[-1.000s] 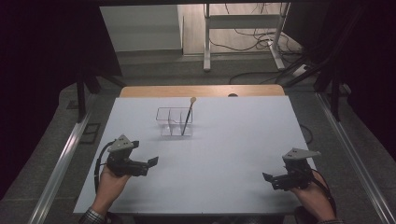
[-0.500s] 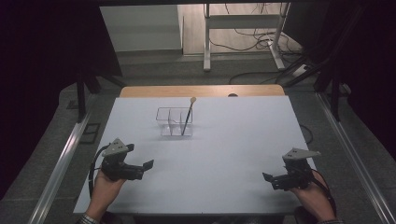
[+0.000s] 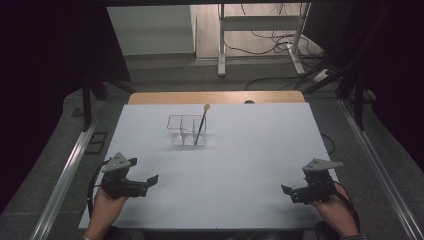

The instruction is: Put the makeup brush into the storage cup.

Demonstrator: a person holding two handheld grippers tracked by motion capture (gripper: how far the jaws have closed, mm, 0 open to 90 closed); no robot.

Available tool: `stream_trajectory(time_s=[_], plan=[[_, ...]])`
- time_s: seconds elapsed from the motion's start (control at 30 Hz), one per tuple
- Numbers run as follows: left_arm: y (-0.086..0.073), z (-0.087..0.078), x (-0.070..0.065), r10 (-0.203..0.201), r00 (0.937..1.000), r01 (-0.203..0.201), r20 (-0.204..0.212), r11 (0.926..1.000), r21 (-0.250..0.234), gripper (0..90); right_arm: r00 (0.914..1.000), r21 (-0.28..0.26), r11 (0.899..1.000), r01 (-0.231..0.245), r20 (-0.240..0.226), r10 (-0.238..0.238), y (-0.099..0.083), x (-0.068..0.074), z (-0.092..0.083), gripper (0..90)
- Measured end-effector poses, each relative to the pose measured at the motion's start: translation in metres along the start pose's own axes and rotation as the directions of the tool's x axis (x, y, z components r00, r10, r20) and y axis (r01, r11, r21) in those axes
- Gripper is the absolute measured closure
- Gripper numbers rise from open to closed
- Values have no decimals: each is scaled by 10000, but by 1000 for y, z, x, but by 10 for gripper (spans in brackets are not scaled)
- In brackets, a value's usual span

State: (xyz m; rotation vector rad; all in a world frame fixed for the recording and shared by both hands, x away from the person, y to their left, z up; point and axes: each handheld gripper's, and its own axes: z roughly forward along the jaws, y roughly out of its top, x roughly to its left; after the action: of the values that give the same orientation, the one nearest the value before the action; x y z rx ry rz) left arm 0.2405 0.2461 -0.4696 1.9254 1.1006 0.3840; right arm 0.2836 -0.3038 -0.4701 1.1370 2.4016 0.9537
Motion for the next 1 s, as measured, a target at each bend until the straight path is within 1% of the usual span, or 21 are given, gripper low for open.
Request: stream_trajectory(time_s=[0.4, 0.73, 1.0], plan=[[-9, -9, 3, -77, 9996, 80, -261, 9999, 126, 0, 10000, 21, 10000, 20, 1, -20, 0, 0, 0, 0], [-19, -18, 8, -124, 9978, 146, -655, 9994, 329, 0, 10000, 27, 10000, 23, 15, -23, 0, 0, 0, 0], [-25, -24, 11, -188, 9968, 217, -778, 9991, 363, 0, 10000, 50, 10000, 16, 7, -16, 0, 0, 1, 0]])
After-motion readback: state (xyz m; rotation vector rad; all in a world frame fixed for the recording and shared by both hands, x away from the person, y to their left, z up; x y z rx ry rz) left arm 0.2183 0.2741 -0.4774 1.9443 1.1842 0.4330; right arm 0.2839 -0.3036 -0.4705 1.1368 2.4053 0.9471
